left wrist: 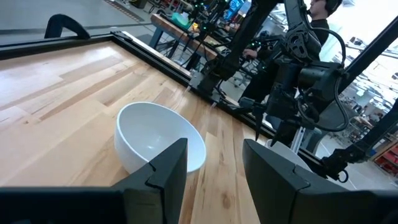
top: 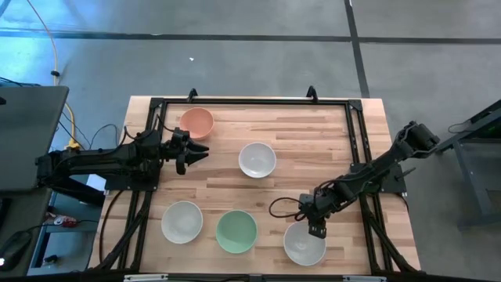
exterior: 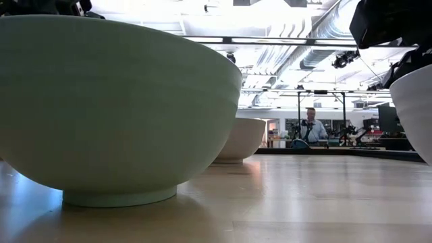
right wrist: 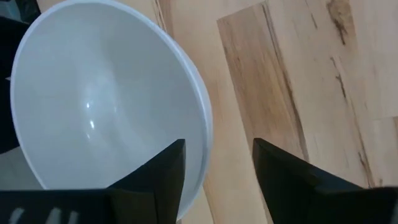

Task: Nest bowls inside each other
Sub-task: Stack the bottom right white bowl on top of the top white bowl

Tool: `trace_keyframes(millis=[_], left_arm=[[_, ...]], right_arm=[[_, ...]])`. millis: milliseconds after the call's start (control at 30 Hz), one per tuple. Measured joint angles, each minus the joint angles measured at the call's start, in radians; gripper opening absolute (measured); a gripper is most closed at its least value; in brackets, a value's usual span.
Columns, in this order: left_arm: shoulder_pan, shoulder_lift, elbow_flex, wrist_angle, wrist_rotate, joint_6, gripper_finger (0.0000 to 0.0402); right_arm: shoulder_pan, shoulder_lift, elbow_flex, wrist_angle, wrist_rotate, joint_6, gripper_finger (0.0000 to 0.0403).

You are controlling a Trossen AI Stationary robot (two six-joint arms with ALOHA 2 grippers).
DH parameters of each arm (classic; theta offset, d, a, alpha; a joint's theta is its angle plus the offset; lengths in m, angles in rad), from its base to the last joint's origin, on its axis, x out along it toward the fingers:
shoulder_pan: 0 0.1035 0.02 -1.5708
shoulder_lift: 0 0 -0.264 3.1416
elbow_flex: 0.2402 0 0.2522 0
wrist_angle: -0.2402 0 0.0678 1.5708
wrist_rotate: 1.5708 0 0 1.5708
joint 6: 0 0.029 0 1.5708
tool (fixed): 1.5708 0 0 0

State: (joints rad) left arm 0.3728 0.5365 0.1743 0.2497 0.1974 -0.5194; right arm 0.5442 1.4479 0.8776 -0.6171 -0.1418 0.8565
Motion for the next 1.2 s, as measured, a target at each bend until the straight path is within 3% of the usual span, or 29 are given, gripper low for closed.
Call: trace_keyframes(millis=[300,433,900,1200], left_arm=[[0.000,0.000,0.000,0.000,-0.003,0.000,0.0145],[0.000,0.000,0.000,0.000,-0.004,0.000,0.0145],[0.000,0.000,0.000,0.000,-0.029,0.000,0.0145],[0.000,0.000,0.000,0.000,-0.029,0.000,0.0145]], right_arm=[[0.000,0.000,0.000,0.021,-0.021,-0.006,0.0048],[0.000,0.000,0.000,0.034,-0.021,-0.019,0.0011],[0.000,0.000,0.000,0.034,-0.022,0.056,0.0001],[-0.028,0.000,0.000,0.121,-0.020,0.070,0.0000]])
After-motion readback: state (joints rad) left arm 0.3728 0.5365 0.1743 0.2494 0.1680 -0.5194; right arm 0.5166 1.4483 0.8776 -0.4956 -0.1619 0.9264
